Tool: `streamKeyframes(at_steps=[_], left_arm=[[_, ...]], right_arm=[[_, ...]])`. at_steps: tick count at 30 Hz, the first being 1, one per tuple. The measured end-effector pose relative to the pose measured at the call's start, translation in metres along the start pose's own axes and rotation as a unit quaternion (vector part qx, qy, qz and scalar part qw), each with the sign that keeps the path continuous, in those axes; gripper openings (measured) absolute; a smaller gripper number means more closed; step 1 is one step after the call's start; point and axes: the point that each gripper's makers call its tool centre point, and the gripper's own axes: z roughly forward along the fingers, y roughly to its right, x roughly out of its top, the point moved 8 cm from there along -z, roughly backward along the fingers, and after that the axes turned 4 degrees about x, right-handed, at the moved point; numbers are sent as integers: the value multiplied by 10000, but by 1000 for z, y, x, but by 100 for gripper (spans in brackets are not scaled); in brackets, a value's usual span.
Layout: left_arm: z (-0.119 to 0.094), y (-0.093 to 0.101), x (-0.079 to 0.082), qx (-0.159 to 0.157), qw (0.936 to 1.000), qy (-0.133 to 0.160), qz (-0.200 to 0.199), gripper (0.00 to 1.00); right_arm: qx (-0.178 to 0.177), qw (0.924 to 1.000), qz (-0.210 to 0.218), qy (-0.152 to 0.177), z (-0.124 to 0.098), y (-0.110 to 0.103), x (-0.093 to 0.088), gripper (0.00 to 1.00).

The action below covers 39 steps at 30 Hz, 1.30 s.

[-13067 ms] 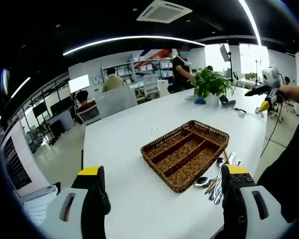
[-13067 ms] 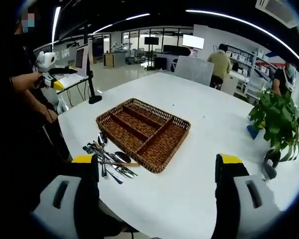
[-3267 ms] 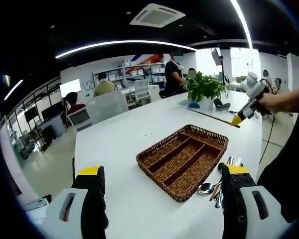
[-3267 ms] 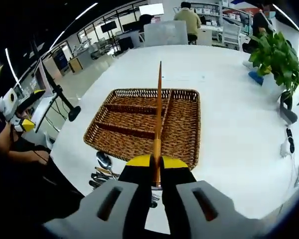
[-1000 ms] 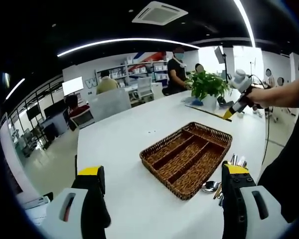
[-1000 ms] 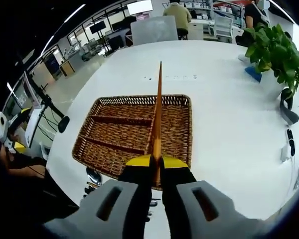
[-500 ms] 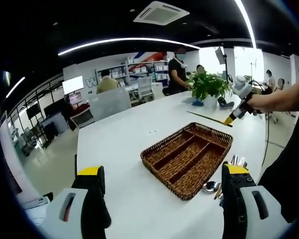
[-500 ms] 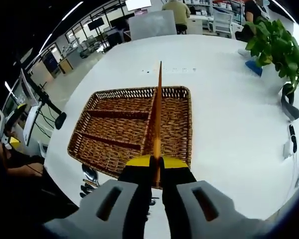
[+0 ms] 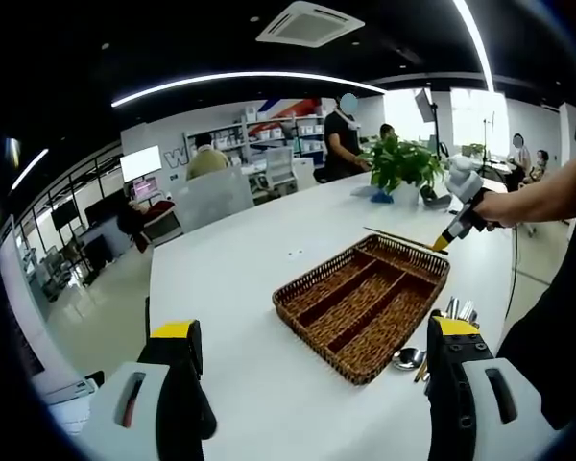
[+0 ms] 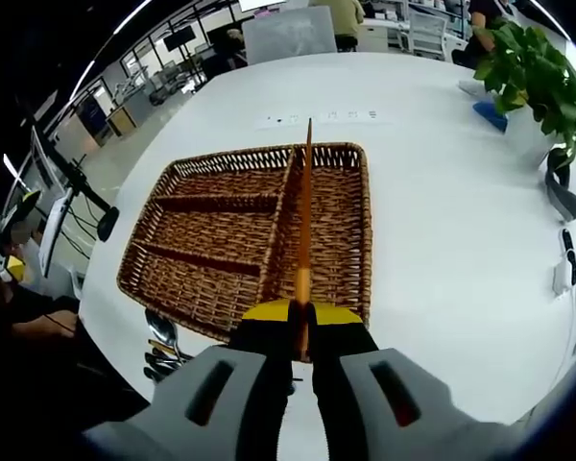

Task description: Arrange the knives, forks, and spoons in their matching storage slots by inserting each utensil handle-first until every utensil is classified and aligned in the correct compartment

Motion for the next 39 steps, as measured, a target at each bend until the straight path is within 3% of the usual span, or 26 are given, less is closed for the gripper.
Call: streamKeyframes(at_steps=[27,39], left_arm=[[0,0,-2,12,10000,-19,-18,99],[-2,-1,-4,56,10000,-23,-52,99]], right_arm=[[-113,9990,160,-393,41,10,-12,3],[-137,9979,172,-601,45,6,-20,3]])
